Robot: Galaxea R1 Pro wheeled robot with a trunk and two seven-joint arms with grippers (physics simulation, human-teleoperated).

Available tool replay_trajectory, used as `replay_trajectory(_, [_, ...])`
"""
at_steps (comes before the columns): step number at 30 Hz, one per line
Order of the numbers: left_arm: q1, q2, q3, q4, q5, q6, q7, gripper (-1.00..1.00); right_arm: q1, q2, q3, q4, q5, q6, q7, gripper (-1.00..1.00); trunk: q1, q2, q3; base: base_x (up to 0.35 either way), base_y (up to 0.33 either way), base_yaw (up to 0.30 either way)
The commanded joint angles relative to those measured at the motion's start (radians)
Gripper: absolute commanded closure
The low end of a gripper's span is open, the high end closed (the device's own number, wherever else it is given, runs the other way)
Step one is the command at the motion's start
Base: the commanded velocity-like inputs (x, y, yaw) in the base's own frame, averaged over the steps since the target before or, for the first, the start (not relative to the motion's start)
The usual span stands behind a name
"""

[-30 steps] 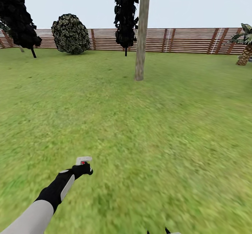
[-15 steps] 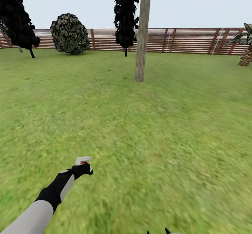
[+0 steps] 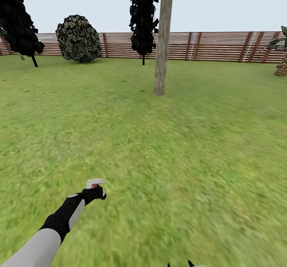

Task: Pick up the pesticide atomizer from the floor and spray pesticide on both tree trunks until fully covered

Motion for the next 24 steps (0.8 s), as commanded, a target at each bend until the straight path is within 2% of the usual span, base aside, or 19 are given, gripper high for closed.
replay_trajectory(1, [0.0,0.001,-0.004,-0.001,0.011,0.006,0.002,1.0,0.0,0.0,-0.008,0.001,0.0,-0.002,0.008,-1.0,0.0,0.0,-0.001,0.339,0.0,0.0])
replay_trajectory(24, [0.0,0.001,-0.003,-0.011,0.013,0.007,0.0,1.0,0.0,-0.004,-0.009,-0.001,-0.001,-0.003,0.007,-1.0,0.0,0.0,-0.001,0.339,0.0,0.0])
